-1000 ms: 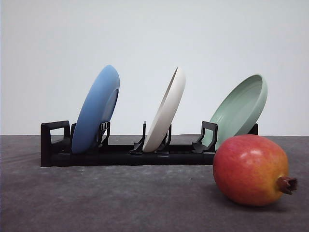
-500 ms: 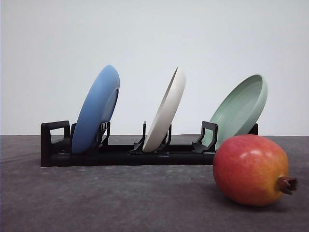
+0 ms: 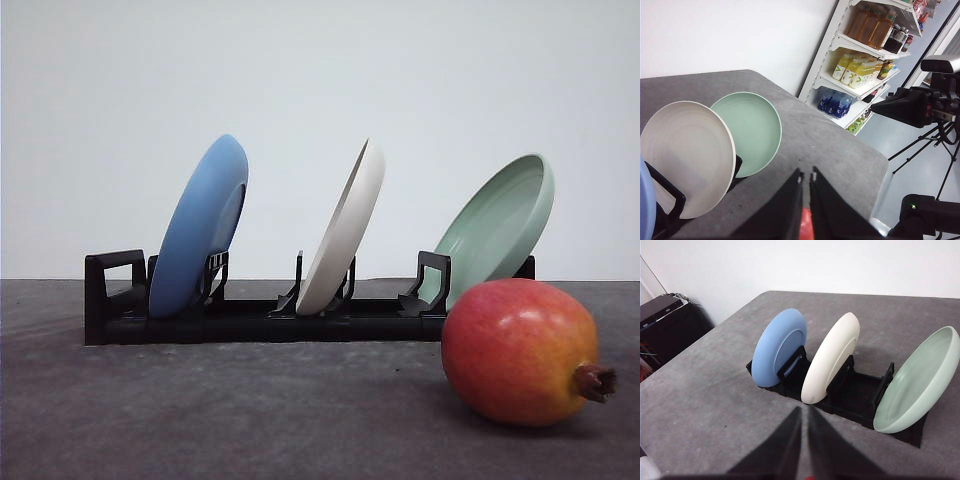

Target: Place pomegranate in white plate

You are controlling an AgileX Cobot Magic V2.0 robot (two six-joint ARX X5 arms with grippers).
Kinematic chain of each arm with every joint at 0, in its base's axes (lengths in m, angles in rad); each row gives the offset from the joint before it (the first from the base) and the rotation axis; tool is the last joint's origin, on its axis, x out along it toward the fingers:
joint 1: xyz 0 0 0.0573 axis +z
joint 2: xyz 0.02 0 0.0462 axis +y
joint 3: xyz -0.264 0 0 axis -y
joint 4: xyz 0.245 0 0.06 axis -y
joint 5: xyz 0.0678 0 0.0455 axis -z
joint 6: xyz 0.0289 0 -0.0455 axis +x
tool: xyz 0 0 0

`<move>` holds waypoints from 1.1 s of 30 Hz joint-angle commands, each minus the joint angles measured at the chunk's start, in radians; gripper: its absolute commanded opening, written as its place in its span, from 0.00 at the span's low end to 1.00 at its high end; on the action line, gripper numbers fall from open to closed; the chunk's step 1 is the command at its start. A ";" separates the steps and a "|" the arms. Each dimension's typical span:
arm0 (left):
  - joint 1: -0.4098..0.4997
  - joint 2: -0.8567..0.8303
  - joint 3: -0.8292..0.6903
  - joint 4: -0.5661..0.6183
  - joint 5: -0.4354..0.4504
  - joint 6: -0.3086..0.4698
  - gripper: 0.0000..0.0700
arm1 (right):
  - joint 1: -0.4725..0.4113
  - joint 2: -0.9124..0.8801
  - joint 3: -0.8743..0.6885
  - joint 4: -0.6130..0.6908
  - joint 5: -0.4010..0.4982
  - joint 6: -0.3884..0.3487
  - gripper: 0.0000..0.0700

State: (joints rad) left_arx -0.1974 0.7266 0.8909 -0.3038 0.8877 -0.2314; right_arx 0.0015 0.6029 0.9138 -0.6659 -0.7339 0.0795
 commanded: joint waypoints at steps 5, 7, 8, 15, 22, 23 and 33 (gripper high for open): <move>-0.002 0.024 0.017 0.004 -0.008 0.010 0.71 | 0.017 0.004 0.014 0.010 0.005 -0.002 0.66; -0.002 0.033 0.017 0.002 -0.008 0.010 0.93 | 0.022 0.004 0.014 0.016 0.005 -0.002 0.78; -0.002 0.039 0.017 0.002 -0.008 0.010 0.97 | 0.024 0.004 0.014 0.020 0.005 -0.002 0.80; -0.030 0.104 0.017 0.005 -0.030 0.010 0.95 | 0.023 0.004 0.014 0.032 0.005 -0.002 0.81; -0.140 0.271 0.045 0.054 -0.207 0.020 0.95 | 0.023 0.004 0.014 0.053 0.005 -0.001 0.81; -0.158 0.302 0.059 0.053 -0.224 0.024 0.95 | 0.023 0.004 0.014 0.053 0.005 -0.001 0.81; -0.385 0.698 0.370 -0.052 -0.477 0.113 0.95 | 0.023 0.004 0.014 0.053 0.005 -0.001 0.81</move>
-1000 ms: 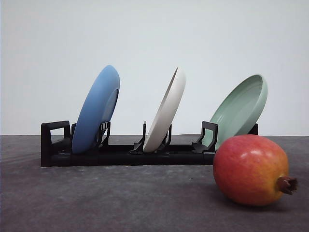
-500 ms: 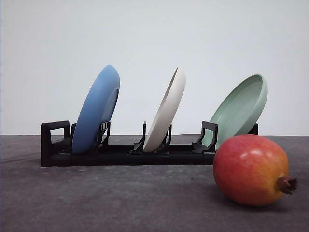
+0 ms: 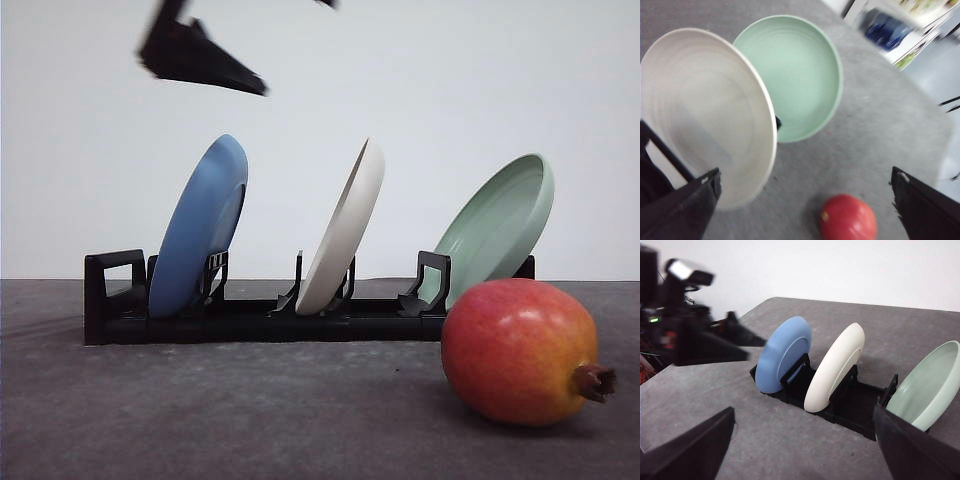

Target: Place pomegranate in white plate

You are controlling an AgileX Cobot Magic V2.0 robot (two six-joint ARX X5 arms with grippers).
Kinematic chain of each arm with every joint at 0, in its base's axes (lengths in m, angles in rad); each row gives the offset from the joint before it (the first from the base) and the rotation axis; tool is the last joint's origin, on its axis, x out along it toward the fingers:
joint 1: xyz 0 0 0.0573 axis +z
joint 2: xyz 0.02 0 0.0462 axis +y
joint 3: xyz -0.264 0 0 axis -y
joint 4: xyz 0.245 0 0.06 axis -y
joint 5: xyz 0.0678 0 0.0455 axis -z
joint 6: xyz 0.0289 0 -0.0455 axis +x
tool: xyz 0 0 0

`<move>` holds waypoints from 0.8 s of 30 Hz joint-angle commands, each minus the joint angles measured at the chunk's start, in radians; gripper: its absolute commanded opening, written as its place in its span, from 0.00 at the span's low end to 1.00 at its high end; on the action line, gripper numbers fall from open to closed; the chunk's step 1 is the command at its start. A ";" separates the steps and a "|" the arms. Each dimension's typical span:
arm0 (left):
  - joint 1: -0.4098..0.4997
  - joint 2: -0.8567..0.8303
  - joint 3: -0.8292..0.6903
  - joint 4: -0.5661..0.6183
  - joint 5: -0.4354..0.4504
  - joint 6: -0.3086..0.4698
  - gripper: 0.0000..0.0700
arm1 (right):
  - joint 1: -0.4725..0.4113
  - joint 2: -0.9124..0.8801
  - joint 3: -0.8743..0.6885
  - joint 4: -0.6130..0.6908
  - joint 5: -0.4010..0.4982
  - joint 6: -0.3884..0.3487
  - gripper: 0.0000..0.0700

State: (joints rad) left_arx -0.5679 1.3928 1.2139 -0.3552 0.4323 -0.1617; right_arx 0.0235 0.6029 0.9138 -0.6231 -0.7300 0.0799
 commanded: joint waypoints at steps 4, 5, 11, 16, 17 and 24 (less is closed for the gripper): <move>-0.087 0.183 0.216 -0.108 -0.166 0.072 0.95 | 0.002 0.004 0.014 0.010 0.001 -0.001 0.81; -0.100 0.216 0.252 -0.131 -0.192 0.073 0.95 | 0.002 0.004 0.014 0.010 0.001 -0.001 0.81; -0.154 0.370 0.367 -0.170 -0.293 0.075 0.95 | 0.002 0.003 0.014 0.010 0.001 0.012 0.81; -0.171 0.442 0.379 -0.151 -0.326 0.075 0.94 | 0.002 0.003 0.014 0.010 0.001 0.018 0.81; -0.172 0.451 0.379 -0.142 -0.328 0.075 0.91 | 0.002 0.003 0.014 0.010 0.001 0.018 0.81; -0.172 0.480 0.379 -0.068 -0.328 0.075 0.80 | 0.002 0.003 0.014 0.010 0.000 0.018 0.81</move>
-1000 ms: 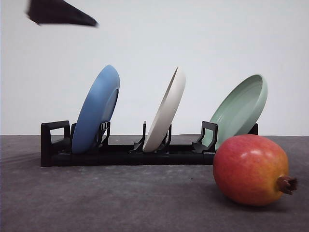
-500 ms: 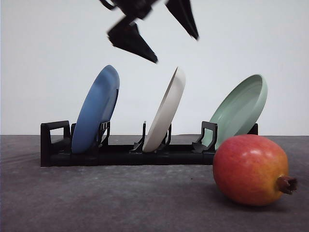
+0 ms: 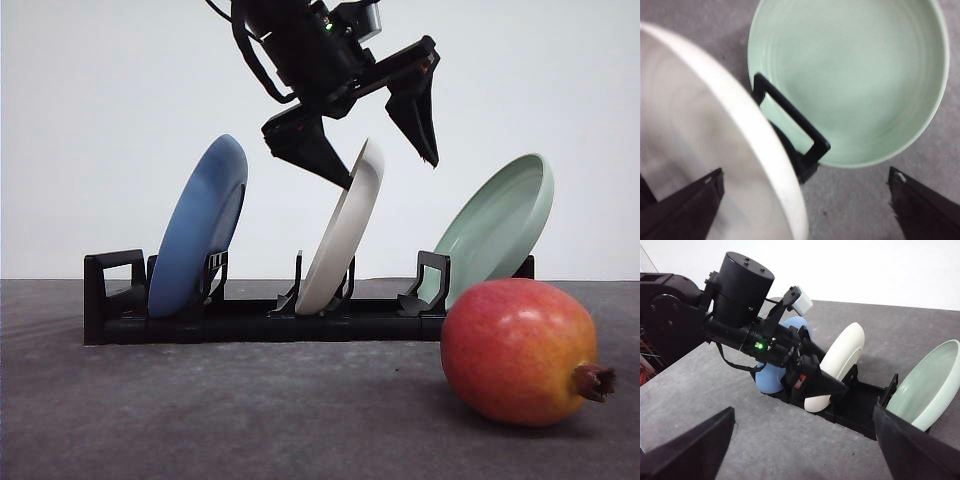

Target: Place pomegranate in white plate

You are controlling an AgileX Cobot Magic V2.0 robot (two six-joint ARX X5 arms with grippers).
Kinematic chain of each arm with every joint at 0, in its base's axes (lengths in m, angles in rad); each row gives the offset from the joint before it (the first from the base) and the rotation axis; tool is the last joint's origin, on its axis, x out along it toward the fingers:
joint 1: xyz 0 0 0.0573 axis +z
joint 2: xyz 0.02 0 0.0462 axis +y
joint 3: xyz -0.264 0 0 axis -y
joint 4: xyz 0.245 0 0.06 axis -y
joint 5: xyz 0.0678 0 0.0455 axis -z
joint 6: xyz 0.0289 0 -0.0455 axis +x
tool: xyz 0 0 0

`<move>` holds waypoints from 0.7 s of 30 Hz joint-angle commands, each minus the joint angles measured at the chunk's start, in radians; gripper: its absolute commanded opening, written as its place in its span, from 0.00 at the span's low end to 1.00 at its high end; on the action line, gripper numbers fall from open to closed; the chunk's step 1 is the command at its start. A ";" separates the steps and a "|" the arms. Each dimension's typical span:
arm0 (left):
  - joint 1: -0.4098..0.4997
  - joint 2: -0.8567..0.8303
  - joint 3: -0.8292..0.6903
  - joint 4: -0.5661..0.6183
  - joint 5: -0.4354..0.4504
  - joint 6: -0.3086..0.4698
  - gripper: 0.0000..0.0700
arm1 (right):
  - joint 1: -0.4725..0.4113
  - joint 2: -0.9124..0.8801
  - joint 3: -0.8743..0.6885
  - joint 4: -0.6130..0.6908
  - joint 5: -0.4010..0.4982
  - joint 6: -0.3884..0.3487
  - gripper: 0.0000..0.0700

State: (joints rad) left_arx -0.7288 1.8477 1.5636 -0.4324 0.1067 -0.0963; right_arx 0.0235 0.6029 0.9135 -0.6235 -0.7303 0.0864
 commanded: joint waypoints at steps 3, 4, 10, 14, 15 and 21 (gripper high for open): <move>-0.011 0.025 0.029 0.006 -0.002 0.009 0.35 | 0.002 0.003 0.014 0.009 0.001 0.014 0.81; -0.011 0.026 0.029 0.001 -0.002 0.004 0.23 | 0.002 0.003 0.014 0.009 0.001 0.016 0.81; -0.011 0.025 0.029 -0.033 -0.002 -0.003 0.01 | 0.002 0.003 0.014 0.009 0.001 0.019 0.81; -0.011 0.025 0.038 -0.052 -0.002 -0.014 0.01 | 0.002 0.003 0.014 0.009 0.001 0.019 0.81; -0.011 0.025 0.043 -0.056 -0.002 -0.023 0.01 | 0.002 0.003 0.014 0.009 0.001 0.019 0.81; -0.014 0.023 0.122 -0.112 -0.001 -0.045 0.01 | 0.002 0.003 0.014 0.009 0.001 0.019 0.81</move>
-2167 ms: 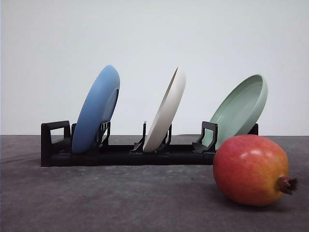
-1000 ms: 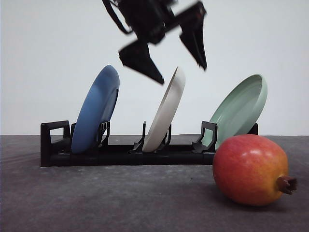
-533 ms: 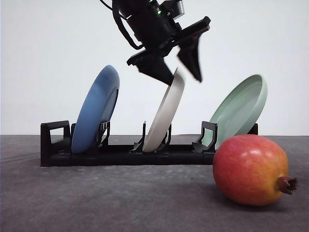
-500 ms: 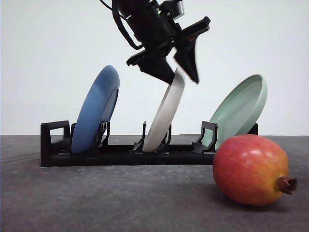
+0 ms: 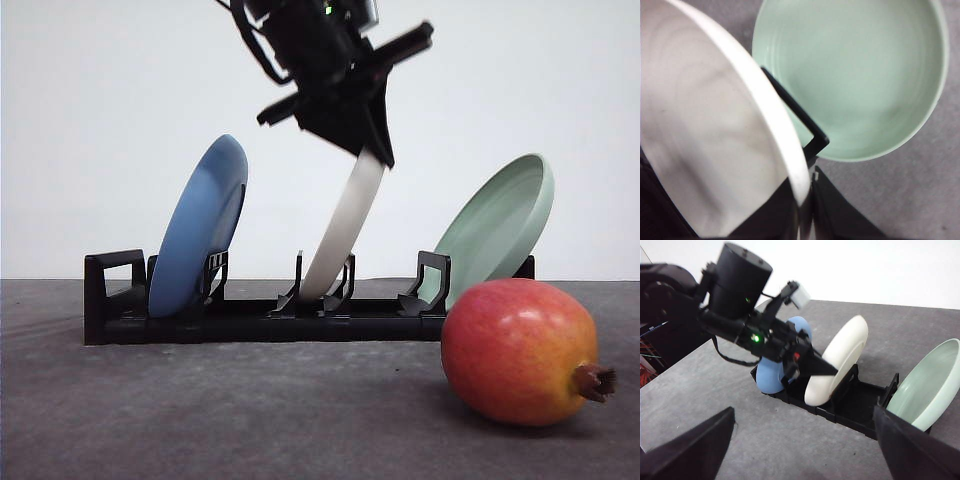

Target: Place pomegranate in white plate

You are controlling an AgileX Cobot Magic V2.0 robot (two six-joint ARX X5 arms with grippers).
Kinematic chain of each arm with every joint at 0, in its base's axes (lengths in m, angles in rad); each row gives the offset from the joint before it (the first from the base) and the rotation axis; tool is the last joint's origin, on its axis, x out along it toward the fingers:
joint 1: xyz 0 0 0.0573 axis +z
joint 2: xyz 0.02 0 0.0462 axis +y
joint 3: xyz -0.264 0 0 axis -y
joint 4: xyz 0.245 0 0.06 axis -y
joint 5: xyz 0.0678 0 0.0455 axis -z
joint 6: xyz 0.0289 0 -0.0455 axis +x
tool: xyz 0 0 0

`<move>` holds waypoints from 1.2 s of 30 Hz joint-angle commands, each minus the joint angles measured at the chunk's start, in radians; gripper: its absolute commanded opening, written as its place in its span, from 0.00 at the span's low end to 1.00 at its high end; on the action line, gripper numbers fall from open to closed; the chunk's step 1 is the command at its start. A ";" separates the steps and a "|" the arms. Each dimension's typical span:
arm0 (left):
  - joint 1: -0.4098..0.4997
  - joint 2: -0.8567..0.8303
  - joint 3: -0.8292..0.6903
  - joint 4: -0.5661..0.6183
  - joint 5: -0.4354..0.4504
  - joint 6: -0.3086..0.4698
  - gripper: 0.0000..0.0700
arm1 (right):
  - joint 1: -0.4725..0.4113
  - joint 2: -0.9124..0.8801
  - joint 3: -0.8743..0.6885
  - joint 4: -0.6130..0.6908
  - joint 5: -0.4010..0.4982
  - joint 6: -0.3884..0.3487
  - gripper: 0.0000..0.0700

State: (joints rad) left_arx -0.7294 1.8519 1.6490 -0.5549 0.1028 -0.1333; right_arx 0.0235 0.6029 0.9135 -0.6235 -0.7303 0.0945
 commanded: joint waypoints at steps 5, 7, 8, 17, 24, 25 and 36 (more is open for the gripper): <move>-0.035 0.010 0.124 -0.064 0.003 -0.008 0.01 | 0.002 0.003 0.014 0.009 0.001 0.011 0.81; -0.048 -0.006 0.147 -0.094 0.003 -0.008 0.01 | 0.002 0.003 0.014 0.009 0.001 0.011 0.81; -0.054 -0.020 0.151 -0.105 0.003 -0.008 0.01 | 0.002 0.003 0.014 0.009 0.001 0.011 0.81; -0.140 -0.228 0.152 -0.279 0.002 0.035 0.01 | 0.002 0.003 0.014 0.008 0.001 0.013 0.81; -0.279 -0.384 0.130 -0.508 -0.041 0.090 0.01 | 0.002 0.003 0.014 0.008 0.001 0.030 0.81; -0.308 -0.404 0.117 -0.528 -0.074 0.094 0.01 | 0.002 0.003 0.014 0.008 0.001 0.030 0.81; -0.543 -0.492 -0.238 -0.517 -0.437 0.077 0.01 | 0.002 0.003 0.014 0.006 -0.003 0.067 0.81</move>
State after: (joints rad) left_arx -1.2532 1.3439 1.4301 -1.0952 -0.2947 -0.0536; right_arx 0.0235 0.6029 0.9138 -0.6240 -0.7311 0.1434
